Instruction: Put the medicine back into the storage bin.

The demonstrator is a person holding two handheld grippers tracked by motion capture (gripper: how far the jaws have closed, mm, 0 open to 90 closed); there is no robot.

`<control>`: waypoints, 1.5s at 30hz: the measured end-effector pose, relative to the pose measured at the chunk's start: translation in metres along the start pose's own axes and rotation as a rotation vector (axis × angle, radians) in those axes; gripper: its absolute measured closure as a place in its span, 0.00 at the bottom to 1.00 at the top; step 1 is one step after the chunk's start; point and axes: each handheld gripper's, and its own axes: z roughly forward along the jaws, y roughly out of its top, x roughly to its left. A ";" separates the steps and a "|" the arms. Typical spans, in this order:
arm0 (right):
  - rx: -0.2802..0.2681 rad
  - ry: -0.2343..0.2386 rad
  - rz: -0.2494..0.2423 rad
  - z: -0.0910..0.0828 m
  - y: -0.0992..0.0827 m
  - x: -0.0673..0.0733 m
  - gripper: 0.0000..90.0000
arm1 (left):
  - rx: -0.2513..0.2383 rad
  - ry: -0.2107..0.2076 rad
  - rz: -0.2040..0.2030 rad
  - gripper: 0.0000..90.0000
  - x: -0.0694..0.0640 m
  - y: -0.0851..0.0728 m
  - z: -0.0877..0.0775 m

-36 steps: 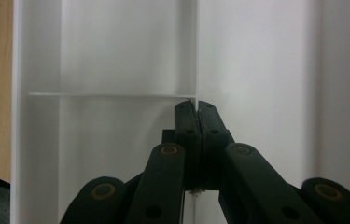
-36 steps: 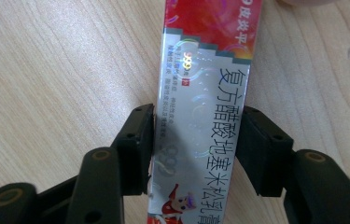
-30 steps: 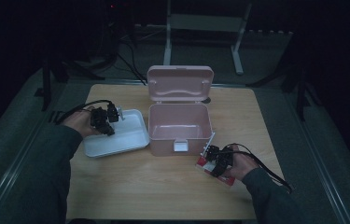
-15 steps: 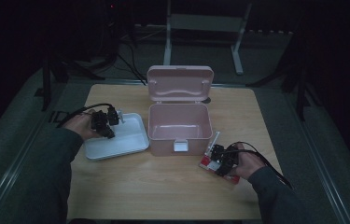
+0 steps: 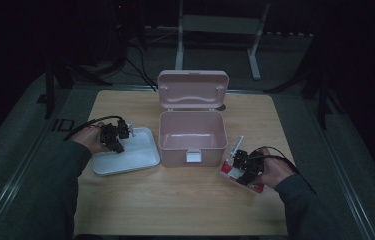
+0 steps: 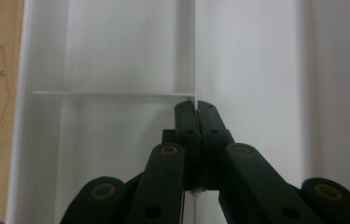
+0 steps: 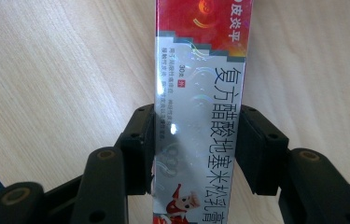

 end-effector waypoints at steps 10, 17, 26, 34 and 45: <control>-0.038 -0.027 -0.007 -0.033 -0.012 -0.012 0.57 | 0.012 -0.011 -0.002 0.99 -0.001 0.000 0.007; -0.042 -0.026 -0.016 -0.049 -0.018 -0.025 0.57 | 0.013 -0.017 0.006 0.99 -0.003 0.002 0.010; -0.068 -0.021 -0.033 -0.064 -0.021 -0.040 0.57 | 0.013 -0.024 0.003 0.99 -0.003 0.001 0.011; -0.055 -0.045 -0.053 -0.078 -0.020 -0.049 0.57 | 0.013 -0.028 0.001 0.99 -0.003 0.001 0.013; -0.052 -0.046 -0.104 -0.094 -0.001 -0.056 0.57 | 0.013 -0.034 -0.001 0.99 -0.004 0.000 0.014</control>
